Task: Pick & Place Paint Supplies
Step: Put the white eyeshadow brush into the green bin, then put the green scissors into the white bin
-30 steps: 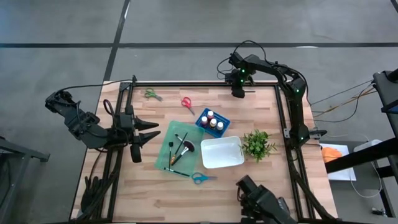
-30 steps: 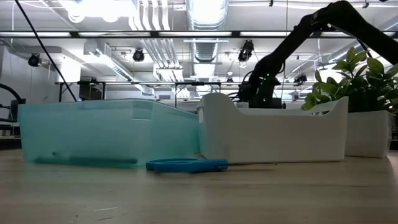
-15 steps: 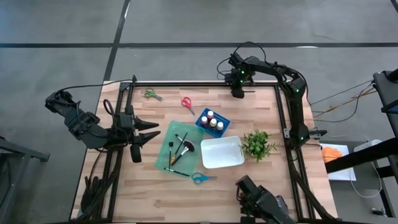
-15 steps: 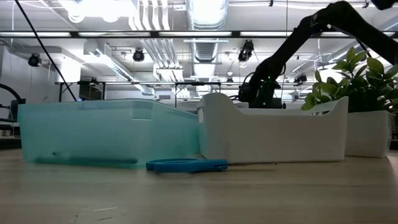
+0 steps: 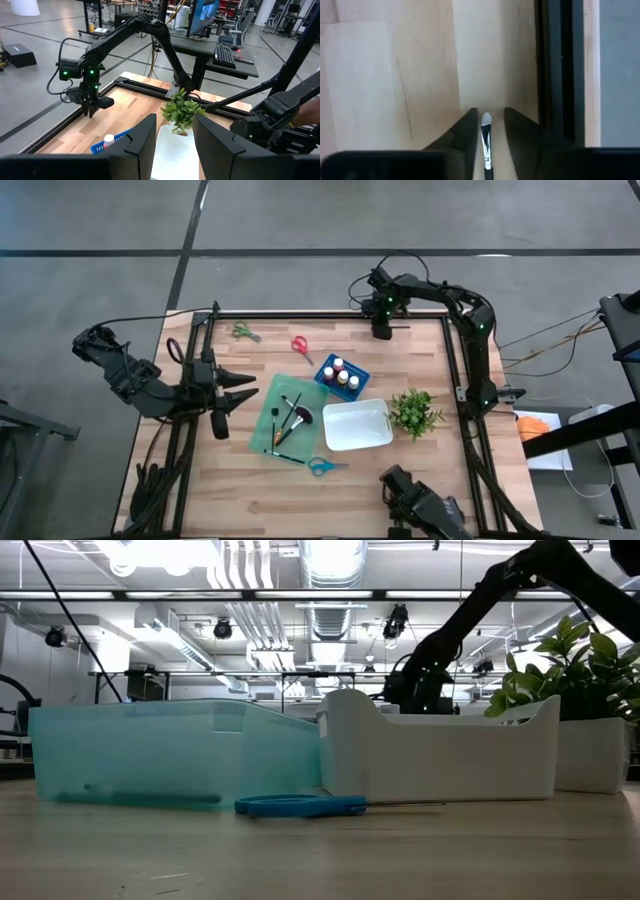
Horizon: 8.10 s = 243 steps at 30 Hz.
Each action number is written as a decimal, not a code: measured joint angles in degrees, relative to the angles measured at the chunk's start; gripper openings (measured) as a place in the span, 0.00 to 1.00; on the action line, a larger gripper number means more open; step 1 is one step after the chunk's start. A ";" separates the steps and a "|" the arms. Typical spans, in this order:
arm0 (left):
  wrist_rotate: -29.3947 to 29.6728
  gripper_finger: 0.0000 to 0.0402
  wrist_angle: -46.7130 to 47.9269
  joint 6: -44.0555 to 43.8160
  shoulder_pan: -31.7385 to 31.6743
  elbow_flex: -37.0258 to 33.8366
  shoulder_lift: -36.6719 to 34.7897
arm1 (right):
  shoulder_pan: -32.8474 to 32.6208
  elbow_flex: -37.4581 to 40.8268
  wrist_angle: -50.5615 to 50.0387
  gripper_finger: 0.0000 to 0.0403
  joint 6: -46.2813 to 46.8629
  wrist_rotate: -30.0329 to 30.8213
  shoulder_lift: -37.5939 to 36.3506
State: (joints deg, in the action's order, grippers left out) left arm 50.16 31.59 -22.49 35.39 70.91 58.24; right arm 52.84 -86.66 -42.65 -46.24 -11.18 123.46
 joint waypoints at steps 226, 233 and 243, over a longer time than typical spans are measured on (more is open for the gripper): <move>-37.72 0.19 -3.56 -28.36 -92.49 -11.26 47.84 | -45.07 -4.83 7.93 0.51 60.85 -3.72 -33.33; -38.72 0.19 -3.15 -25.67 -92.27 -11.28 47.87 | -45.07 -4.82 7.28 0.51 60.85 -3.74 -33.33; -38.19 0.02 -2.40 -23.44 -90.91 -11.52 47.87 | -45.07 -4.83 7.37 0.51 60.65 -3.69 -33.31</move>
State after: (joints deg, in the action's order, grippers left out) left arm 11.97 29.19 -45.93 -55.53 59.40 106.11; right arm 7.77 -91.50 -35.28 14.41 -14.87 90.15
